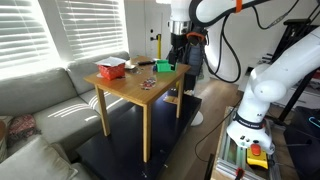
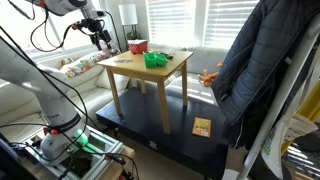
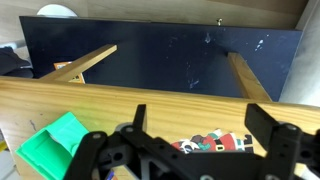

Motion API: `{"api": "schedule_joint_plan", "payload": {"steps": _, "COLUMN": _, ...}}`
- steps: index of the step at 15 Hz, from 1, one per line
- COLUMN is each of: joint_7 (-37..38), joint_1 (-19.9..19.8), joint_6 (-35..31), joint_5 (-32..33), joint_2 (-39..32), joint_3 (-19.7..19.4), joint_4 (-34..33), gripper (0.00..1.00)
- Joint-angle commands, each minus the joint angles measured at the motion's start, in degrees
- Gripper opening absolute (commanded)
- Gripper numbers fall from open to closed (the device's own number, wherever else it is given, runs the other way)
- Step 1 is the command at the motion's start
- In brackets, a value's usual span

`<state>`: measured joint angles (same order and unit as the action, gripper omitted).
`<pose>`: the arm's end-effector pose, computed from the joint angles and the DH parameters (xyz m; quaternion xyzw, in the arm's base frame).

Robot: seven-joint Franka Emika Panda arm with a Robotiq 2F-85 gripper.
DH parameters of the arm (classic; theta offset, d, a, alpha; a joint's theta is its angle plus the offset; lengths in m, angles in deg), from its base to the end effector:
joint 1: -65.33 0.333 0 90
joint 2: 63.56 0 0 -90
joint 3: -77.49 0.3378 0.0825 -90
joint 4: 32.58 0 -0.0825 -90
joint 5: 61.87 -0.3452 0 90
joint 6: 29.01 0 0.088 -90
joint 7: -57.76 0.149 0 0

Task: Put the cards in the green box

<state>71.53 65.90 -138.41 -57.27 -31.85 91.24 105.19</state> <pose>0.3355 0.0856 0.4996 0.9947 0.0014 0.0440 0.0931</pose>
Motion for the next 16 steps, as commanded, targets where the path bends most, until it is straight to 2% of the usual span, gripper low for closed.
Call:
{"api": "schedule_joint_plan", "payload": {"steps": 1, "joint_7": 0.6, "joint_1": 1.4, "joint_6": 0.2, "joint_5": 0.7, "joint_2": -0.2, "joint_3": -1.2, "joint_4": -0.2, "gripper": 1.0}}
{"api": "schedule_joint_plan", "payload": {"steps": 16, "joint_7": 0.2, "joint_1": 1.7, "joint_6": -0.3, "joint_5": 0.1, "joint_2": -1.2, "joint_3": -1.3, "joint_4": -0.9, "gripper": 1.0}}
